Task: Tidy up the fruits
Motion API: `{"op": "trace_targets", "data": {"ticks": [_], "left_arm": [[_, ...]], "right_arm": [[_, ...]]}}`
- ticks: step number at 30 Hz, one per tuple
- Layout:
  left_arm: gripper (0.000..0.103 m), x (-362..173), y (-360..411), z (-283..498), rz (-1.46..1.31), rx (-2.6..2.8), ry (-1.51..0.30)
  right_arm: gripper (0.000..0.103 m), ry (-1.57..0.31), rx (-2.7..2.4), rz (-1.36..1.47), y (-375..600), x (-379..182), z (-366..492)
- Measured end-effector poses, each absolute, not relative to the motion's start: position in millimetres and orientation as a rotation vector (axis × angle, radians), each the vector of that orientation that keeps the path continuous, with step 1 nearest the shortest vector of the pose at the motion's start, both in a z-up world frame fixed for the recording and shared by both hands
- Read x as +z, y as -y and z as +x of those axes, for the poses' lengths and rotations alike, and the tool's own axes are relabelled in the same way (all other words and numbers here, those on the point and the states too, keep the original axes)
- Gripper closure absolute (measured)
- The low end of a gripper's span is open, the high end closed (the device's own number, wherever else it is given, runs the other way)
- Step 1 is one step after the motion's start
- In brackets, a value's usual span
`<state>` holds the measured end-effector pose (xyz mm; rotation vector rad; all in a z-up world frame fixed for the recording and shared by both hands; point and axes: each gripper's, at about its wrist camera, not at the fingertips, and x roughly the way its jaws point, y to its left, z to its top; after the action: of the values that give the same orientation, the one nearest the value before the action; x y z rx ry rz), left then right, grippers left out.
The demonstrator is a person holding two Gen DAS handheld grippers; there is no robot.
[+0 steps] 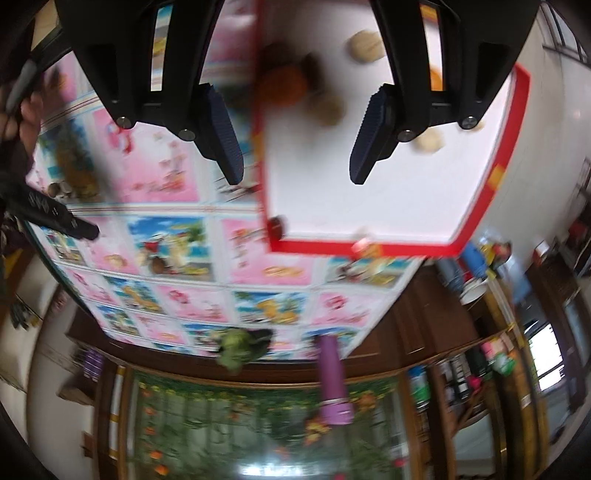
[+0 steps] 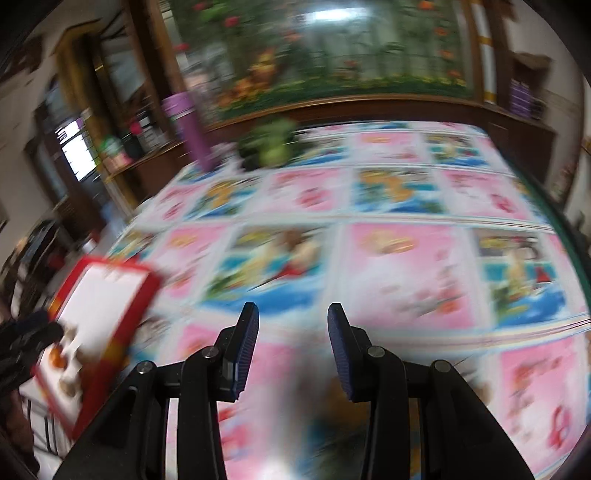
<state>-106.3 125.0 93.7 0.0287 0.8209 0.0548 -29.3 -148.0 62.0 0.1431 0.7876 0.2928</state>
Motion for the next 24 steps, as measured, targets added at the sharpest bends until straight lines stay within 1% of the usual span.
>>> {"op": "trace_targets", "data": {"ticks": [6,9,14,15,16,19,24], "left_arm": [[0.041,91.3,-80.9,-65.4,0.041,-0.051,-0.86],[0.041,86.9,-62.9,-47.2,0.05,-0.075,-0.883],[0.041,77.0,-43.0,-25.5,0.054,-0.087,-0.931],[0.041,74.8,-39.1,-22.6,0.059,-0.085,-0.936],[0.041,72.5,-35.9,-20.6,0.063,-0.084,-0.939],[0.041,64.6,-21.2,-8.4,0.071,-0.088,-0.956],[0.041,54.0,4.1,15.2,0.063,-0.096,-0.963]], "right_arm": [[0.064,-0.834,0.168,0.17,185.1,50.6,28.8],[0.064,-0.871,0.16,0.181,181.7,41.3,54.1],[0.065,-0.893,0.159,0.156,168.4,28.7,71.8],[0.067,-0.894,0.158,0.157,168.7,26.7,72.7],[0.074,-0.901,0.162,0.156,169.3,23.5,72.8],[0.083,-0.904,0.176,0.127,170.8,22.2,73.1],[0.083,-0.923,0.198,0.131,175.0,22.9,73.3]]}}
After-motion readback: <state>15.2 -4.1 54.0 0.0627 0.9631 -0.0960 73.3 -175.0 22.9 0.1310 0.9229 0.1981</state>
